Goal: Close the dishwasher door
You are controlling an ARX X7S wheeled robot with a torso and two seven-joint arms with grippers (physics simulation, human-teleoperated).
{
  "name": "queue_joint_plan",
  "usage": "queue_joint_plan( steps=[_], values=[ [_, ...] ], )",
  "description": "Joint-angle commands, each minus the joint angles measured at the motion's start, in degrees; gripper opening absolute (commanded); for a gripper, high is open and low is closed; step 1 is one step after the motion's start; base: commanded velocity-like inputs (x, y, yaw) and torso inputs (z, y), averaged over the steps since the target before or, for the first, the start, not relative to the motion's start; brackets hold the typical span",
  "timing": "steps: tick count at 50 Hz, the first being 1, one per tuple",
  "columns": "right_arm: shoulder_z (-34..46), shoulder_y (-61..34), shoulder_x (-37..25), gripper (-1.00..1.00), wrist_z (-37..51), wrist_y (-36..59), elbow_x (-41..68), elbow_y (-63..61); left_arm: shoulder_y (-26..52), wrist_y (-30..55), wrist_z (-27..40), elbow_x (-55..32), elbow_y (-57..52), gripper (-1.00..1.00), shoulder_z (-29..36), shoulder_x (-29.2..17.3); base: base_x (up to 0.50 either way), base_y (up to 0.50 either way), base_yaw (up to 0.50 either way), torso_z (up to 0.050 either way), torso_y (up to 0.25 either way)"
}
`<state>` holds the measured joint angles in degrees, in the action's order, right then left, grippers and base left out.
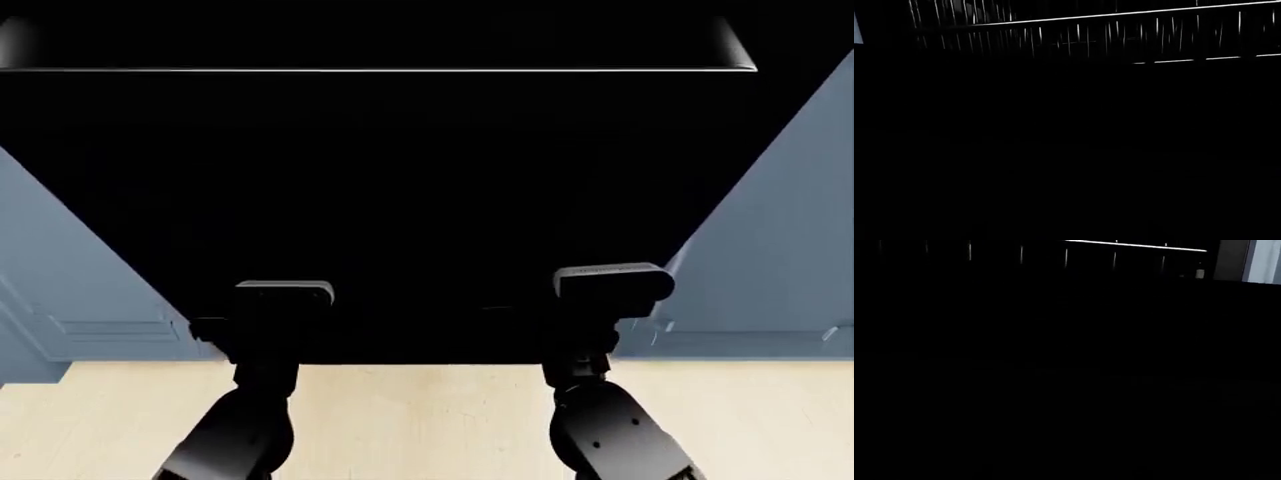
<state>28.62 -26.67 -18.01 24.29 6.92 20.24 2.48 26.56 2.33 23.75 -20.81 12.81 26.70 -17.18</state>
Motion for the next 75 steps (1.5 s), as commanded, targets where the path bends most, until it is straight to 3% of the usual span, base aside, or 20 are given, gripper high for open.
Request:
queue_joint_plan(
  steps=[1, 29, 48, 75],
  values=[
    [-0.30, -3.54, 0.14, 1.00, -0.25, 1.24, -0.97, -0.67, 3.11, 0.31, -0.52, 1.21, -0.07, 1.00, -0.95, 0.21, 0.00, 0.00, 0.00, 0.000, 0.000],
    [-0.79, -8.63, 1.79, 1.00, -1.64, 0.52, -0.53, 7.24, 8.82, 0.44, -1.43, 1.94, 6.29, 1.00, -0.10, 2.28, 0.00, 0.00, 0.00, 0.000, 0.003],
    [-1.21, -11.71, 2.89, 1.00, -2.55, -0.83, -0.18, 11.46, 14.01, -2.13, -2.69, 2.44, 16.23, 1.00, -0.10, 4.94, 0.00, 0.00, 0.00, 0.000, 0.001],
    [-0.54, -15.06, 3.50, 1.00, -2.90, 0.66, 0.00, 12.46, 17.30, -0.69, -2.56, 1.83, 16.83, 1.00, -0.28, 4.89, 0.00, 0.00, 0.00, 0.000, 0.002]
  ],
)
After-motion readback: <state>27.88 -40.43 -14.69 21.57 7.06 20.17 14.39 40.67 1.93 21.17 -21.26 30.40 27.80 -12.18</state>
